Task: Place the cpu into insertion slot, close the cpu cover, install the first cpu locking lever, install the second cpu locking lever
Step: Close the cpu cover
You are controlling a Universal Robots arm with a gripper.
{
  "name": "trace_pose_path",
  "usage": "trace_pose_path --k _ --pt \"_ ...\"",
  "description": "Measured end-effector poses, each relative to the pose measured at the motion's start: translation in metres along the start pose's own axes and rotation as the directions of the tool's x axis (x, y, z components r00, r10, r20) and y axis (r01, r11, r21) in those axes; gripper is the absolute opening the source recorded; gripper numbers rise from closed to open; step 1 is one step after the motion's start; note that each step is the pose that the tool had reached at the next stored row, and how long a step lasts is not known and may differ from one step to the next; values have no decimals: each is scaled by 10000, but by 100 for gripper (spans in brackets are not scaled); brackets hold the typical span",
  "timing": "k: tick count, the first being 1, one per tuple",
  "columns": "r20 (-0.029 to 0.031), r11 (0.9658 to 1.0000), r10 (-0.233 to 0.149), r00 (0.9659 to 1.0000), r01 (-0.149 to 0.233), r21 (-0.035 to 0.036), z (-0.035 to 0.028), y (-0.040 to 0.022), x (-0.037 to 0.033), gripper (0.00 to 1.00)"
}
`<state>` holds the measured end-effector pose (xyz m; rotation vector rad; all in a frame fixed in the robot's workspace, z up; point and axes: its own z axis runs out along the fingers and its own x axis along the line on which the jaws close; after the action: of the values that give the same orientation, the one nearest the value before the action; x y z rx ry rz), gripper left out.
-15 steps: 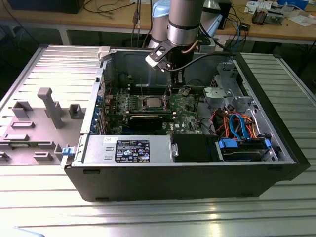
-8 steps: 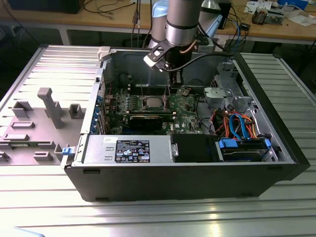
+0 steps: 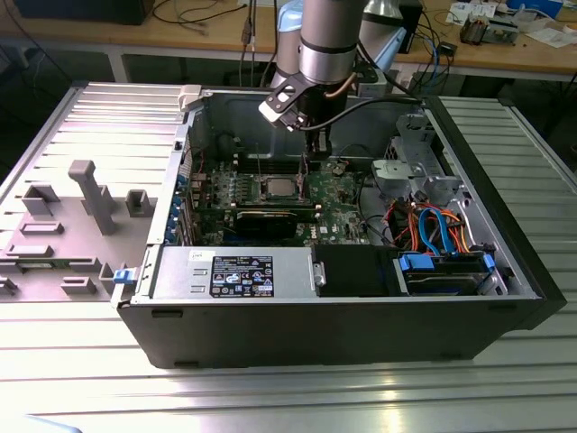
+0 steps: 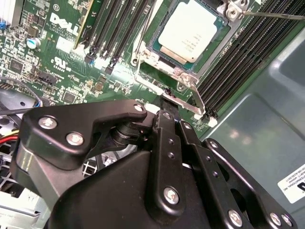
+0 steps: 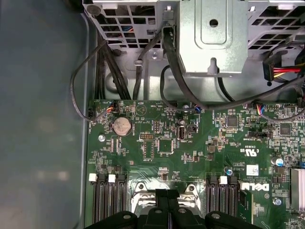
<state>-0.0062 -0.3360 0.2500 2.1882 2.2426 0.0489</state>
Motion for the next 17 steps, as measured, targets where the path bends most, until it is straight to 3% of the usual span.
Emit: trace_pose_path --k 12,17 --pt "-1 10000 1 10000 -1 1 15 -140 3 11" --pt "-2 10000 1 10000 -1 16 27 -169 3 11"
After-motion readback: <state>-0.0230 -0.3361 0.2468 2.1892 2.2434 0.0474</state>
